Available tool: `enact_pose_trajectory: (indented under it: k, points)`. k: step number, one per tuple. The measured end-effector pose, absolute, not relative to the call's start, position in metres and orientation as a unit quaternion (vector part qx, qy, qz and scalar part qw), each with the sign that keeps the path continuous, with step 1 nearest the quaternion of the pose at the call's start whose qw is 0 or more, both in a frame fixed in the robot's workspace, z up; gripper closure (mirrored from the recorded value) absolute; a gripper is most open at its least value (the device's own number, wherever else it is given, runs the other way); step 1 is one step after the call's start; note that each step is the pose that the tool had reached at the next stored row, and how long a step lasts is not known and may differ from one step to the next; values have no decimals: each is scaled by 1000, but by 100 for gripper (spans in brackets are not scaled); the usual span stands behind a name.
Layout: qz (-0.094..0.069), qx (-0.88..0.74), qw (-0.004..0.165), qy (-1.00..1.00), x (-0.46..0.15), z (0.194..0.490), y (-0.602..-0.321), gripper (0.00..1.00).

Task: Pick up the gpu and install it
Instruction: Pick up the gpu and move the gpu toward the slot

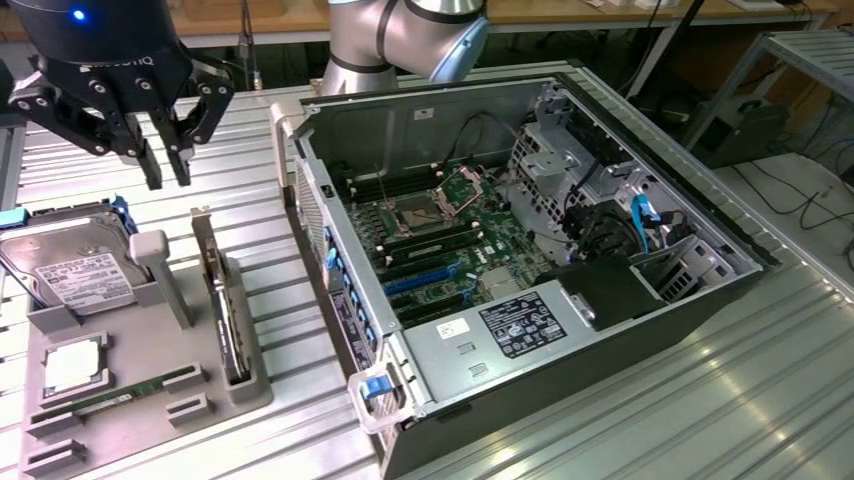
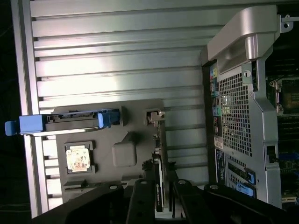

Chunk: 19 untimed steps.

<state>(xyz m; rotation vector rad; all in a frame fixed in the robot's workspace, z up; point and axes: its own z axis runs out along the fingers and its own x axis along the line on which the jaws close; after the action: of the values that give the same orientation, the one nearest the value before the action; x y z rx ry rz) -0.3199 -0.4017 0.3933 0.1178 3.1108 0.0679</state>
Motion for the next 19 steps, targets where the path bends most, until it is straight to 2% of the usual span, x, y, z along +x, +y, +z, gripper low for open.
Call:
enact_pose_trajectory:
  k: [1,5,6,8,19]
  points:
    - [22,38,14,999,-320,393,-402,76]
    - [22,38,14,999,-320,393,-402,52]
    - [22,38,14,999,-320,393,-402,52]
    - [22,37,14,999,-320,393,-402,40]
    - [22,6,13,1000,-320,393,-409,40]
